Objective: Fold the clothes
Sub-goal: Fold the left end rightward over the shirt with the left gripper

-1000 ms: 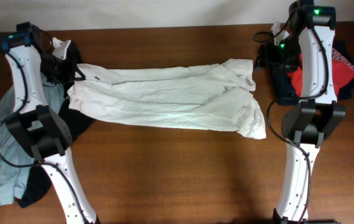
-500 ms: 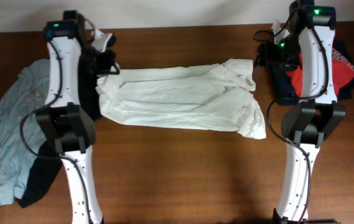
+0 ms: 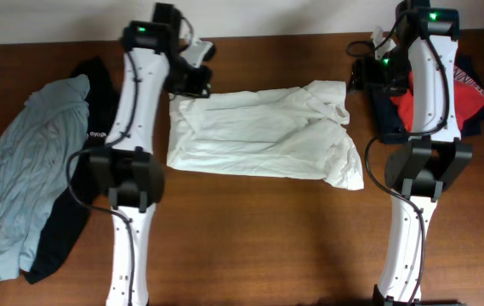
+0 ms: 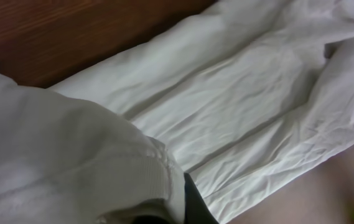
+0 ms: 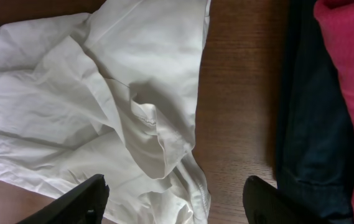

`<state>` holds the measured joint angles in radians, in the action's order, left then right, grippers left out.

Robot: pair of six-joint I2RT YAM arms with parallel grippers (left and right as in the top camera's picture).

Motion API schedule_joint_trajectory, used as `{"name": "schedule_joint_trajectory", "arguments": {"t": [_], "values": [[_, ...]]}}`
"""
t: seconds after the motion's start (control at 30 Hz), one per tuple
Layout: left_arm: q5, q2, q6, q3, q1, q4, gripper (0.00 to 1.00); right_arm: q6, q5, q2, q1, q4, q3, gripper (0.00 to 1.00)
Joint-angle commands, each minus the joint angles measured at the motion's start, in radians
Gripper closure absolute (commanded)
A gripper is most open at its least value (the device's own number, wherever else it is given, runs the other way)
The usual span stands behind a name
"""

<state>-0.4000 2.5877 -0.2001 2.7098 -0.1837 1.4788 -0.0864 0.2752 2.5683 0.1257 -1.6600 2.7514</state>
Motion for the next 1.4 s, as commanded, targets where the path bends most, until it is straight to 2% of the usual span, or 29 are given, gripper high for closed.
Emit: {"name": "schedule_joint_trajectory", "arguments": {"t": [0.0,0.5,1.17,1.2,1.23,1.3,1.37], "values": [[0.048,-0.032,0.013,0.019,-0.053,-0.019,1.0,-0.011,0.002,-0.024,-0.001,0.001,0.003,0.26],[0.109,-0.026,0.013,0.017,-0.179,-0.085,0.99,-0.015,0.002,-0.024,-0.001,-0.013,0.003,0.26],[0.109,0.101,0.013,0.014,-0.297,-0.159,0.99,-0.034,0.002,-0.024,-0.001,-0.024,0.003,0.25],[0.109,0.103,0.013,0.014,-0.302,-0.163,0.96,-0.034,0.002,-0.024,-0.001,-0.025,0.003,0.26],[0.109,0.105,0.013,0.014,-0.307,-0.167,0.67,-0.034,0.002,-0.024,-0.001,-0.026,0.003,0.25],[0.109,0.105,0.013,0.014,-0.311,-0.17,0.02,-0.034,0.002,-0.024,0.0,-0.028,0.003,0.25],[0.109,0.105,0.013,0.014,-0.311,-0.17,0.01,-0.034,0.002,-0.024,-0.001,-0.028,0.003,0.25]]}}
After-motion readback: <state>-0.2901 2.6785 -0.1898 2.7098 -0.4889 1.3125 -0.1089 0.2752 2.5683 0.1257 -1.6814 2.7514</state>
